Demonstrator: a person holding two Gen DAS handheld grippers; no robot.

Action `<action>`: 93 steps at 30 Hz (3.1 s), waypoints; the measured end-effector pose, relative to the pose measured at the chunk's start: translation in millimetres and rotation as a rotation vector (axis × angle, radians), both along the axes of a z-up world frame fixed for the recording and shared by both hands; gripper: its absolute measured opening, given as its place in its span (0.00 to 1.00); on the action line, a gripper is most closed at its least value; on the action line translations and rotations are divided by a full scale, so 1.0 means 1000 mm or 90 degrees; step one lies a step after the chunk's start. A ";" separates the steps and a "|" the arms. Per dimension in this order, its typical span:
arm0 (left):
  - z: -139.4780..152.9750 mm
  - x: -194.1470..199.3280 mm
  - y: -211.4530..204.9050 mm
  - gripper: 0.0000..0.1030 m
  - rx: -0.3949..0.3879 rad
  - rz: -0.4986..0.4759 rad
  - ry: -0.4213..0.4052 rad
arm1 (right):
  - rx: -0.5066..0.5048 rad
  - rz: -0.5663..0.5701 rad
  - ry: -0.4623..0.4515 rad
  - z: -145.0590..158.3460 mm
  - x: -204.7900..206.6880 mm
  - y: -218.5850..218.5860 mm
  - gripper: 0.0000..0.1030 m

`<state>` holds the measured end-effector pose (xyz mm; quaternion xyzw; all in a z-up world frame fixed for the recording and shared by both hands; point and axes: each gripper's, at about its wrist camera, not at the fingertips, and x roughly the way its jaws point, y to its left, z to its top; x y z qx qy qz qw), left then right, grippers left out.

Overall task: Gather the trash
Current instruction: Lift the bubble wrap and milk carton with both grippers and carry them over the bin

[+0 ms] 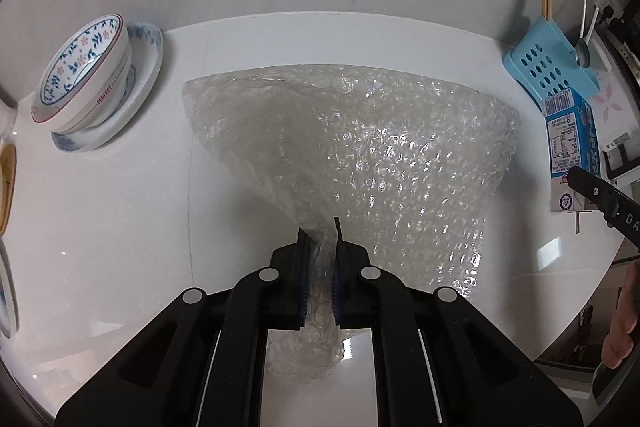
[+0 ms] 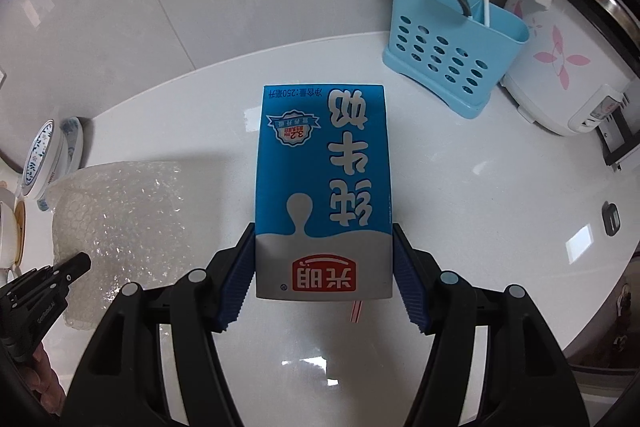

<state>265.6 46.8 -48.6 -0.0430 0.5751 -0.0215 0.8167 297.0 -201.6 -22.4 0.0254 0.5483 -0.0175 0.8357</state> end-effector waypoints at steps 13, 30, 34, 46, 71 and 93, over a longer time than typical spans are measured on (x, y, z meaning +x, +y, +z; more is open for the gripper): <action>0.028 -0.042 0.000 0.08 0.000 -0.003 -0.027 | 0.014 0.018 -0.047 0.036 -0.052 -0.002 0.59; 0.047 -0.125 -0.017 0.07 -0.020 0.027 -0.044 | 0.049 0.056 -0.093 0.053 -0.137 -0.028 0.59; 0.049 -0.148 -0.027 0.08 -0.024 0.026 -0.048 | 0.045 0.067 -0.098 0.051 -0.160 -0.033 0.59; 0.036 -0.213 -0.062 0.07 -0.035 0.024 -0.037 | 0.044 0.100 -0.085 0.035 -0.219 -0.047 0.59; -0.057 -0.339 -0.112 0.07 -0.009 0.045 0.035 | 0.052 0.135 -0.012 -0.046 -0.335 -0.084 0.59; -0.164 -0.347 -0.140 0.08 0.052 0.046 0.120 | 0.047 0.160 0.046 -0.112 -0.378 -0.088 0.59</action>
